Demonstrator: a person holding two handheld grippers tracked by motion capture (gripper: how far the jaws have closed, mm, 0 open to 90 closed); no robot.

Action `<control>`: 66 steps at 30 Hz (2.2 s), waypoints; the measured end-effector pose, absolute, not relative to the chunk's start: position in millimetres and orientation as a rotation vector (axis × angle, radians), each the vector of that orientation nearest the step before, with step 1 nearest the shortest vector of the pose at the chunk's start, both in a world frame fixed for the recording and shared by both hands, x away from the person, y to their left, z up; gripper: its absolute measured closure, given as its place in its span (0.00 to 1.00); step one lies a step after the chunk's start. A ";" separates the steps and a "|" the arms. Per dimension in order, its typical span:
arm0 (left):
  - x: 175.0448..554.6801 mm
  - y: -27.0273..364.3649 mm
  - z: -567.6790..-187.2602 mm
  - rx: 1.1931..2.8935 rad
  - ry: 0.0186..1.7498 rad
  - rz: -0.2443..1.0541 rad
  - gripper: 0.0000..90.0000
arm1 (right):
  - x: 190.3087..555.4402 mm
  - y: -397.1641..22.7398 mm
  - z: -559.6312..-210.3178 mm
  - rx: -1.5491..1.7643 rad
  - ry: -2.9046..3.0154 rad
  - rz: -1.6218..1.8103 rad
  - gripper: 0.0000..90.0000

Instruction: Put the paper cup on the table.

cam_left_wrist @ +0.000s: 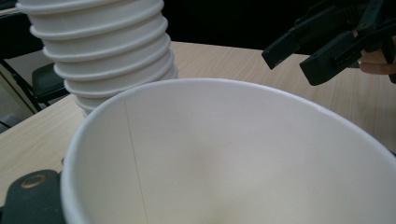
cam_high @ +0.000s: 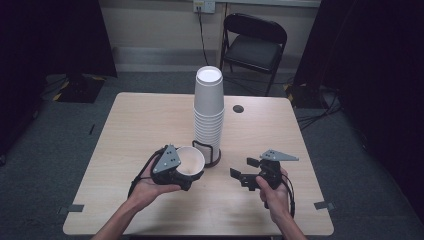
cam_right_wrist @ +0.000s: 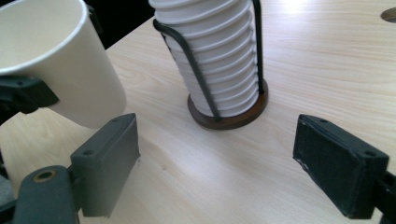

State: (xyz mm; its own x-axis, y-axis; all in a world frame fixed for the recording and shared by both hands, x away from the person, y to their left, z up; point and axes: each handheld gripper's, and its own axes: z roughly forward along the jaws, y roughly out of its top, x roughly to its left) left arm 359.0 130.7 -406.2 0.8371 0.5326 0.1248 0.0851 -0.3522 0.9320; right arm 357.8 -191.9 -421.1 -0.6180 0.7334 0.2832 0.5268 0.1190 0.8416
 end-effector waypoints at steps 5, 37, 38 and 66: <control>363.2 140.5 -402.0 1.868 0.505 0.502 0.12 | 360.5 -194.1 -422.9 1.263 2.174 1.487 0.16; 401.1 175.7 -403.4 1.697 0.844 0.588 0.11 | 369.0 -199.4 -439.3 1.330 2.205 1.447 0.16; 403.4 175.7 -403.2 1.695 0.849 0.604 0.11 | 368.8 -199.3 -439.4 1.333 2.205 1.447 0.16; 472.4 180.9 -431.7 1.611 1.044 0.691 0.11 | 368.8 -199.4 -441.3 1.350 2.238 1.404 0.16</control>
